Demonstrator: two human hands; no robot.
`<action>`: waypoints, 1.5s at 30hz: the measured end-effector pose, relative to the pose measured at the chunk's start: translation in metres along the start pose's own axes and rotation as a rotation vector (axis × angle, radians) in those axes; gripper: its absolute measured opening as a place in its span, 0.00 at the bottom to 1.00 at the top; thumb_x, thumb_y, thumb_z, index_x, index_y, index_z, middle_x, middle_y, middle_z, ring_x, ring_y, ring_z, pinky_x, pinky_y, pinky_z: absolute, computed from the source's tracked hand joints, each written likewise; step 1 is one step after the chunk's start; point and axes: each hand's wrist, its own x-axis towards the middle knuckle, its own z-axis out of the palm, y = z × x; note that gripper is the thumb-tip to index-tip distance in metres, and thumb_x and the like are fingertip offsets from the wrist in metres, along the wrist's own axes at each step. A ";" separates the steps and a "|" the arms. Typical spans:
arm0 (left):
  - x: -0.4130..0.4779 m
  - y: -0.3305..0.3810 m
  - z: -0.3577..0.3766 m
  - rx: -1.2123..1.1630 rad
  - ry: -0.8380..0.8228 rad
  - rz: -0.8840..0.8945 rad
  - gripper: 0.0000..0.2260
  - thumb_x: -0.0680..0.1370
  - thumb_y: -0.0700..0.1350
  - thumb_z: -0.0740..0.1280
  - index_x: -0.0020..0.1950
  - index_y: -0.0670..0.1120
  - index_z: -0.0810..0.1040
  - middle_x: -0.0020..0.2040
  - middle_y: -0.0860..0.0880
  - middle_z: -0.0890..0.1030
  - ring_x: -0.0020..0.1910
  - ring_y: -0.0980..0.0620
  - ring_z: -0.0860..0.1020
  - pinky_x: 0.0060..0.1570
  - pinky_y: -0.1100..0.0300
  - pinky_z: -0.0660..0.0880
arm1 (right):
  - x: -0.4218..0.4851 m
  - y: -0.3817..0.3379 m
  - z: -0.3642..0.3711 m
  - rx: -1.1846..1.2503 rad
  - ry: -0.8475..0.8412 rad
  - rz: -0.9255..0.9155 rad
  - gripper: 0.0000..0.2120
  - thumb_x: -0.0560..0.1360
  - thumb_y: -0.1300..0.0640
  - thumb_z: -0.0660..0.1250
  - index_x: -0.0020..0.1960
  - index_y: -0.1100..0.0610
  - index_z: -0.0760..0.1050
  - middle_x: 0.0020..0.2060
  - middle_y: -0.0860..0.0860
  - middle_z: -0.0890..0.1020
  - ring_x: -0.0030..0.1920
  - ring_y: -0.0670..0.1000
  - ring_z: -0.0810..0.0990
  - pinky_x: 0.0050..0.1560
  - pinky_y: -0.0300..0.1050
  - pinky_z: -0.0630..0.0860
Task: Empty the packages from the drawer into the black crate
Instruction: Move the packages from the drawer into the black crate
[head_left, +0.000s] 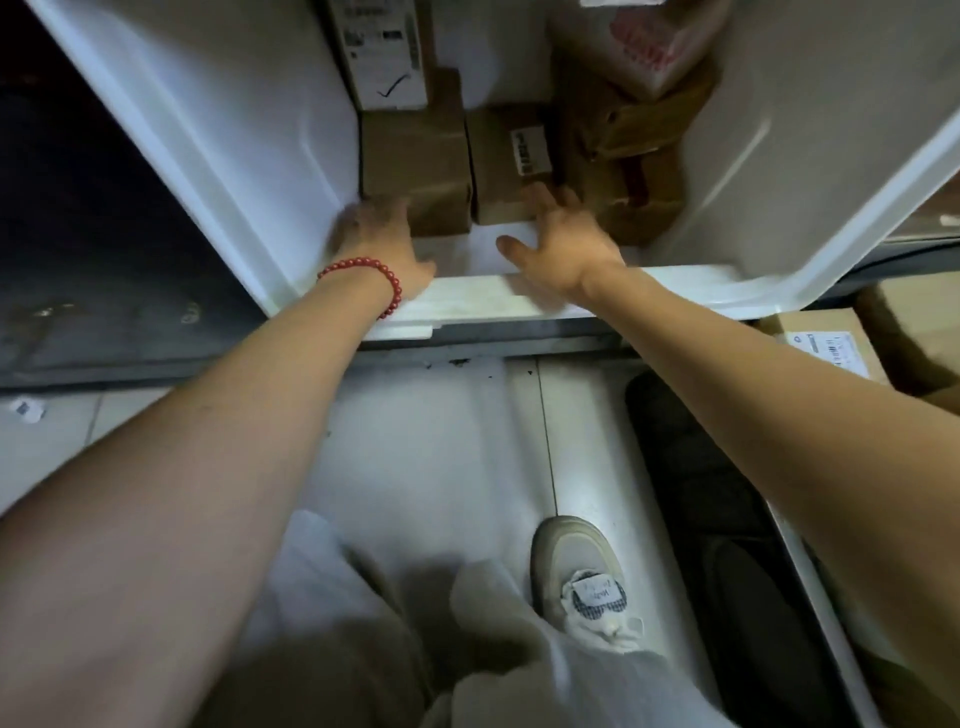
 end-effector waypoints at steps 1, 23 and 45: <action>0.006 -0.003 0.002 -0.030 0.020 -0.014 0.31 0.77 0.51 0.67 0.76 0.46 0.57 0.72 0.38 0.63 0.69 0.38 0.65 0.68 0.47 0.66 | 0.008 -0.002 0.002 0.015 -0.007 -0.014 0.32 0.81 0.44 0.58 0.79 0.51 0.50 0.78 0.54 0.55 0.77 0.58 0.54 0.74 0.56 0.60; 0.044 0.004 -0.004 -0.868 0.218 -0.134 0.34 0.73 0.50 0.71 0.72 0.45 0.57 0.67 0.48 0.70 0.65 0.51 0.70 0.59 0.65 0.65 | 0.057 -0.039 0.006 0.978 0.062 0.180 0.26 0.76 0.61 0.69 0.70 0.57 0.63 0.52 0.47 0.75 0.58 0.47 0.74 0.66 0.40 0.71; -0.161 0.044 -0.049 -1.144 0.255 -0.175 0.29 0.71 0.62 0.70 0.61 0.50 0.60 0.54 0.52 0.70 0.45 0.59 0.72 0.38 0.66 0.69 | -0.179 -0.036 -0.015 1.263 0.171 0.104 0.29 0.79 0.52 0.65 0.75 0.44 0.56 0.70 0.44 0.70 0.66 0.50 0.72 0.61 0.56 0.73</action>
